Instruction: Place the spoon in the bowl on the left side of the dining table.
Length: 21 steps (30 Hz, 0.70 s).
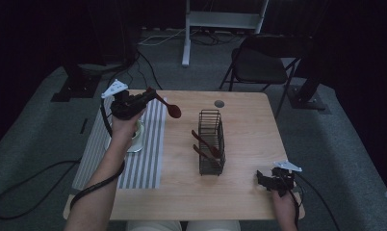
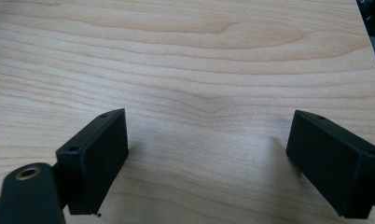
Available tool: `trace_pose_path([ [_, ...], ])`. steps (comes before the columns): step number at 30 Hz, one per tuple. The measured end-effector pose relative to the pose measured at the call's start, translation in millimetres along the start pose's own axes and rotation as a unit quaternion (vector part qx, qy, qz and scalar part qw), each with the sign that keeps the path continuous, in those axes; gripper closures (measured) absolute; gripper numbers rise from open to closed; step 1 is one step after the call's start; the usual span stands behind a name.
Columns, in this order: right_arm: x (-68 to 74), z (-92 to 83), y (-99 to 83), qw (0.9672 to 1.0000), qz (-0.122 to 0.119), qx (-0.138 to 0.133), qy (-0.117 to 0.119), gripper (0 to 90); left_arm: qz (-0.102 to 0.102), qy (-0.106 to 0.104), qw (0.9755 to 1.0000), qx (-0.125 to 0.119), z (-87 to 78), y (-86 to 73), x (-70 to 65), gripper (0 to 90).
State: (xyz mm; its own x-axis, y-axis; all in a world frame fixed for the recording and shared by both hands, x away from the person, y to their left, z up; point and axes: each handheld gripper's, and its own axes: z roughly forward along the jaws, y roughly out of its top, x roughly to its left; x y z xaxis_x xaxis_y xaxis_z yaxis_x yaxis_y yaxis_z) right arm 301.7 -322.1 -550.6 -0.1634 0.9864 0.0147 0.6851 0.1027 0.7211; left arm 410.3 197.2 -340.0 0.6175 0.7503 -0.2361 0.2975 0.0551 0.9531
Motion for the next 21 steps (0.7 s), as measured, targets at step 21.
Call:
trace_pose_path([
  [21, 0.0, 0.0, 0.0, 1.0, 0.0, 0.0, 0.0, 11.9, -0.033, 0.084, 0.9959, -0.002, -59.4, -29.8, 52.5, 84.0],
])
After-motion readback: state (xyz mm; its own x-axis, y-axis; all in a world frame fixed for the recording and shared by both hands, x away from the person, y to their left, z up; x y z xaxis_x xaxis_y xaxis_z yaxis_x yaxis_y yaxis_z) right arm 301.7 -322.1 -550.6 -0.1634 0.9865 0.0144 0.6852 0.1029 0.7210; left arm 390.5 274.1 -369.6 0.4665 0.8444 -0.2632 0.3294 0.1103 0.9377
